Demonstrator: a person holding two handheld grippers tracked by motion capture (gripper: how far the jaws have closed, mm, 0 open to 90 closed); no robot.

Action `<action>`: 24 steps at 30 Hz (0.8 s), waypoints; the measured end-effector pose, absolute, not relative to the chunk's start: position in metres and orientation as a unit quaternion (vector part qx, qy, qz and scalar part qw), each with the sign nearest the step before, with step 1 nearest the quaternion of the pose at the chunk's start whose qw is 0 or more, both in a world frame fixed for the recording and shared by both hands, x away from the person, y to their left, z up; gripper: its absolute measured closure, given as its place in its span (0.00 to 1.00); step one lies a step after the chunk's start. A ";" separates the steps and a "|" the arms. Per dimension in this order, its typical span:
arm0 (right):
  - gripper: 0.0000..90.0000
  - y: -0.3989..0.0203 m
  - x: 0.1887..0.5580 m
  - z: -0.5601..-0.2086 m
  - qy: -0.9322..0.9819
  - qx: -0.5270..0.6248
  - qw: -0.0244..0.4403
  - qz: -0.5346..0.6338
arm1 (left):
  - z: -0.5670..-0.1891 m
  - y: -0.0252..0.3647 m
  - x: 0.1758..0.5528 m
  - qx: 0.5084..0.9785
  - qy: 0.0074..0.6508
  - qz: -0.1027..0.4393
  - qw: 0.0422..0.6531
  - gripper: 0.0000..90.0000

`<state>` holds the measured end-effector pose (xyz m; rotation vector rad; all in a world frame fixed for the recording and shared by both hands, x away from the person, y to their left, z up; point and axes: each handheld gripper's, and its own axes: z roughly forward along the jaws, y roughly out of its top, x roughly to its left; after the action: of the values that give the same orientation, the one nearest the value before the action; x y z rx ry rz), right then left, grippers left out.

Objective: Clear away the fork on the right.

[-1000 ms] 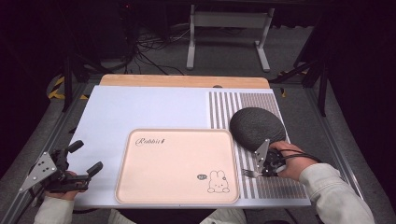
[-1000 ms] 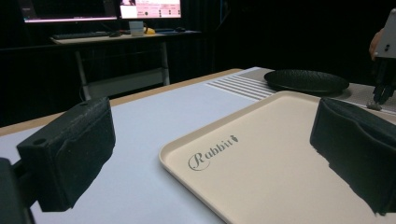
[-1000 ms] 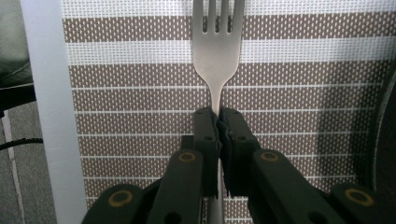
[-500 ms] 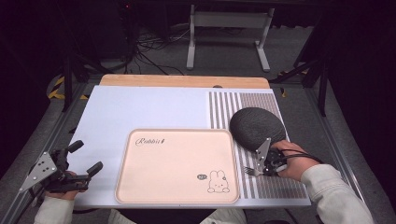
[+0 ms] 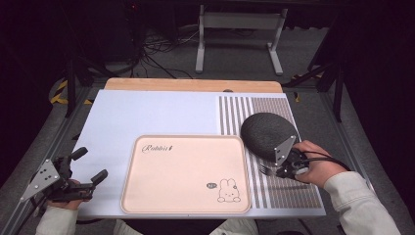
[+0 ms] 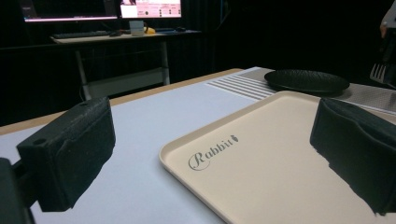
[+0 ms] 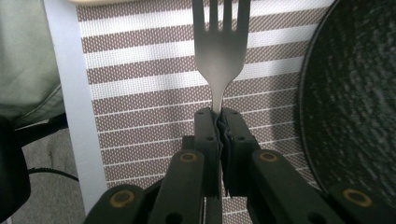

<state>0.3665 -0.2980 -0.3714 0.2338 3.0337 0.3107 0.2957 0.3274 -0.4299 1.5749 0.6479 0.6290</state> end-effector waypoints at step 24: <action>0.97 -0.288 0.365 -0.327 0.983 0.074 0.089 0.142 | -0.430 0.327 0.296 0.683 0.282 0.273 0.616 0.01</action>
<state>0.3647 -0.2878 -0.3273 0.2212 2.9236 0.4237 0.2959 0.3274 -0.4302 1.5717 0.6487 0.6295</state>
